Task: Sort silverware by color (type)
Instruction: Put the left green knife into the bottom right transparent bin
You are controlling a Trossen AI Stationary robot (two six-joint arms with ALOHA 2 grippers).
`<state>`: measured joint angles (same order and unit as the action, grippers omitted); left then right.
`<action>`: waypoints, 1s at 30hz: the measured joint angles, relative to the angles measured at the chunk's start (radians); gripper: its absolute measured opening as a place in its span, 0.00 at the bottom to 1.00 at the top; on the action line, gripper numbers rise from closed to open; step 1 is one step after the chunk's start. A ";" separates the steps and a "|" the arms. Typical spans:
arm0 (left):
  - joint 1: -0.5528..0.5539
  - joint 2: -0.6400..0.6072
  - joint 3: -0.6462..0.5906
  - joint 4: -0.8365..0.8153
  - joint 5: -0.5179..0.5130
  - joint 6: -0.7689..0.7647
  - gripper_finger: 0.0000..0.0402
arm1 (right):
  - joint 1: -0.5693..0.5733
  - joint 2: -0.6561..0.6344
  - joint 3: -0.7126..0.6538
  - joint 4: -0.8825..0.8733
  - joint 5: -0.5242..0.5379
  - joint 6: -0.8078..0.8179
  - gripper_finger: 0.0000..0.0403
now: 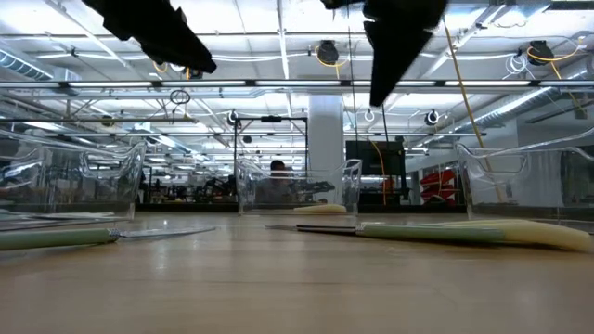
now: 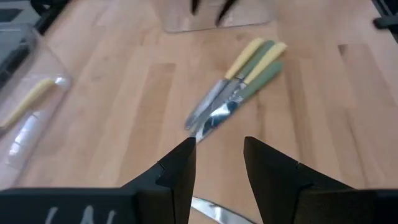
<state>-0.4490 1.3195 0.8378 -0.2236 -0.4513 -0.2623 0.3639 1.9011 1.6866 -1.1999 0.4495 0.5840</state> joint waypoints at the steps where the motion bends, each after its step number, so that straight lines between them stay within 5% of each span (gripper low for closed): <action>1: -0.010 0.007 0.000 -0.001 0.000 -0.011 0.36 | 0.025 0.000 -0.035 0.049 -0.001 0.030 0.31; 8: -0.055 0.060 0.000 0.030 -0.001 -0.097 0.36 | 0.171 0.000 -0.188 0.346 -0.009 0.222 0.31; 14: -0.089 0.103 0.000 0.083 -0.001 -0.114 0.36 | 0.242 0.000 -0.195 0.406 0.001 0.325 0.31; 24: -0.112 0.174 0.000 0.091 -0.009 -0.281 0.36 | 0.268 0.101 -0.195 0.575 0.170 0.244 0.31; 30: -0.136 0.276 0.000 0.092 -0.001 -0.326 0.38 | 0.260 0.146 -0.195 0.685 0.164 0.108 0.31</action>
<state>-0.5850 1.5950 0.8375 -0.1319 -0.4526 -0.5879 0.6236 2.0474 1.4914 -0.5150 0.6137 0.6918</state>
